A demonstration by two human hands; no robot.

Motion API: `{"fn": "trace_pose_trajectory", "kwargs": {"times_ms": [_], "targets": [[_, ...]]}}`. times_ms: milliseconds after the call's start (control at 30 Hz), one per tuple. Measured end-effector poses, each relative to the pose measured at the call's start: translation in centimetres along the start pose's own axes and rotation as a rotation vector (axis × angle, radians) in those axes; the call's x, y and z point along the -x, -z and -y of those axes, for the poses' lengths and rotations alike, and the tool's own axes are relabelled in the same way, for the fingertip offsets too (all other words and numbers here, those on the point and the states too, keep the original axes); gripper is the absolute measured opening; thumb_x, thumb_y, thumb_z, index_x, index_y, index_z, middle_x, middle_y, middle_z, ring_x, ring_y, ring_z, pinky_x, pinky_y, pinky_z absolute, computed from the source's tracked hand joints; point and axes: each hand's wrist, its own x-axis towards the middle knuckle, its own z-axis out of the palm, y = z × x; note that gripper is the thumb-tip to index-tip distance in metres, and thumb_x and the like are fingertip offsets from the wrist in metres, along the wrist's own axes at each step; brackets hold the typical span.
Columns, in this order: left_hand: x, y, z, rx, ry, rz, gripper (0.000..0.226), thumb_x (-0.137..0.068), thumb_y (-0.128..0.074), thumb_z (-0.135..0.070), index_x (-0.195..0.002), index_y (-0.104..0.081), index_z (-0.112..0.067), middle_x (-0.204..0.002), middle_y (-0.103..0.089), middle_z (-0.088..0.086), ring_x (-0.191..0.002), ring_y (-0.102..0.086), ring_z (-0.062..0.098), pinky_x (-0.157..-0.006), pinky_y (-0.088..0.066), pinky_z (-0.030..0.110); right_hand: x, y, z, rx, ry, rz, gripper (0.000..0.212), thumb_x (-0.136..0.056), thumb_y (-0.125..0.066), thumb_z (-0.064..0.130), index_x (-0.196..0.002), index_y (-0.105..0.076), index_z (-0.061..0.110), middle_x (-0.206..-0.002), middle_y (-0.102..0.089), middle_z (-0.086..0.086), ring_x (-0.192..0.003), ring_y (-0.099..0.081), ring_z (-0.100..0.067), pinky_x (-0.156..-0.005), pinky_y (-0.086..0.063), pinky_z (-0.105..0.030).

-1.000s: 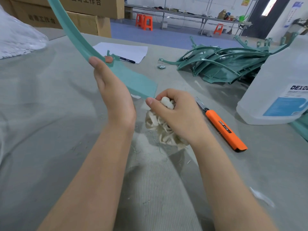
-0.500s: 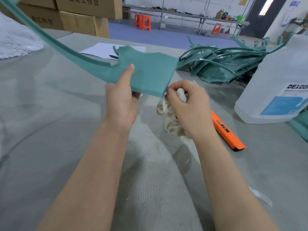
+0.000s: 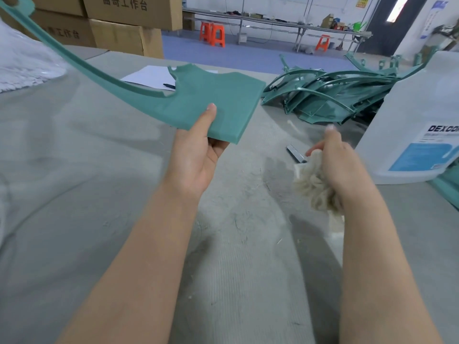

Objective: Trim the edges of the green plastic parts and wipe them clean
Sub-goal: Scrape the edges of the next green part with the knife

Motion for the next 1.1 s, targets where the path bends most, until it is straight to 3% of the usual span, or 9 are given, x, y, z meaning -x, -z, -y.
{"fn": "trace_pose_trajectory", "kwargs": {"times_ms": [100,200,267,367,533,667,767,933,1100], "targets": [[0.0,-0.1,0.1,0.006,-0.009,-0.004,0.037,-0.097,-0.053,-0.007,-0.134,-0.052,-0.010,-0.118,-0.066,0.006,-0.093,-0.068,0.014,-0.069,-0.058,0.027,0.1,-0.4,0.0,0.287,-0.018,0.220,0.023,-0.097,-0.038,0.014,-0.079,-0.045,0.002,-0.089,-0.056,-0.014,-0.069,-0.047,-0.025,-0.059,-0.035,-0.031],[0.0,-0.1,0.1,0.015,-0.018,-0.032,0.034,-0.096,-0.054,-0.007,-0.131,-0.053,-0.009,-0.112,-0.067,0.006,-0.087,-0.069,0.013,-0.066,-0.057,0.026,0.4,-0.7,0.0,0.219,0.077,0.370,0.023,-0.092,-0.057,0.031,-0.087,-0.063,0.010,-0.077,-0.062,0.000,-0.066,-0.055,-0.015,-0.056,-0.039,-0.024],[0.1,-0.1,0.1,0.016,-0.019,-0.061,0.031,-0.096,-0.055,-0.008,-0.126,-0.055,-0.009,-0.108,-0.068,0.006,-0.082,-0.070,0.013,-0.064,-0.056,0.025,0.1,-0.8,-0.3,0.127,0.112,0.208,0.020,-0.090,-0.062,0.035,-0.085,-0.066,0.016,-0.078,-0.064,0.004,-0.075,-0.060,-0.016,-0.061,-0.041,-0.027],[0.1,0.0,0.2,0.009,-0.036,-0.110,0.030,-0.096,-0.056,-0.009,-0.126,-0.055,-0.008,-0.112,-0.067,0.008,-0.086,-0.069,0.015,-0.065,-0.056,0.025,-1.9,-1.1,-2.1,0.177,-0.047,-0.109,0.029,-0.091,-0.062,0.032,-0.115,-0.063,0.015,-0.117,-0.063,-0.009,-0.112,-0.056,-0.030,-0.094,-0.046,-0.041],[0.1,0.0,0.2,0.013,-0.050,-0.132,0.032,-0.095,-0.056,-0.009,-0.127,-0.055,-0.009,-0.114,-0.067,0.007,-0.088,-0.068,0.015,-0.066,-0.057,0.025,-3.4,-2.3,-4.6,0.365,-0.290,-0.001,0.039,-0.089,-0.065,0.035,-0.119,-0.057,0.013,-0.117,-0.061,-0.013,-0.112,-0.054,-0.036,-0.100,-0.042,-0.045],[0.2,0.2,-0.1,0.022,-0.009,-0.109,0.024,-0.094,-0.056,-0.009,-0.117,-0.059,-0.014,-0.106,-0.070,0.004,-0.088,-0.068,0.017,-0.066,-0.056,0.026,-3.3,-2.3,-3.8,0.273,-0.040,-0.139,0.037,-0.099,-0.051,0.032,-0.125,-0.056,0.007,-0.118,-0.061,-0.015,-0.109,-0.057,-0.034,-0.095,-0.046,-0.045],[0.4,0.2,-0.2,0.032,0.029,-0.099,0.018,-0.092,-0.056,-0.010,-0.108,-0.061,-0.017,-0.100,-0.071,0.002,-0.086,-0.068,0.016,-0.067,-0.056,0.024,-1.6,-1.7,-1.2,-0.129,0.324,-0.302,0.028,-0.104,-0.040,0.026,-0.123,-0.056,0.014,-0.111,-0.061,-0.004,-0.104,-0.058,-0.023,-0.091,-0.046,-0.037],[0.8,-0.3,-0.3,0.098,0.061,-0.098,0.011,-0.091,-0.056,-0.007,-0.089,-0.064,-0.015,-0.077,-0.071,-0.001,-0.065,-0.067,0.009,-0.058,-0.054,0.020,2.4,-2.0,3.0,-0.690,0.413,-0.114,0.024,-0.102,-0.034,0.016,-0.095,-0.056,0.022,-0.081,-0.061,-0.002,-0.067,-0.058,-0.010,-0.065,-0.050,-0.023],[1.0,-0.7,-0.6,0.209,0.139,-0.086,0.009,-0.092,-0.056,-0.006,-0.086,-0.064,-0.006,-0.077,-0.067,0.006,-0.073,-0.062,0.016,-0.052,-0.053,0.018,3.1,-4.4,3.7,-0.487,0.412,0.097,0.039,-0.100,-0.046,0.042,-0.074,-0.056,0.015,-0.055,-0.053,0.002,-0.044,-0.049,-0.008,-0.044,-0.042,-0.021]]}}
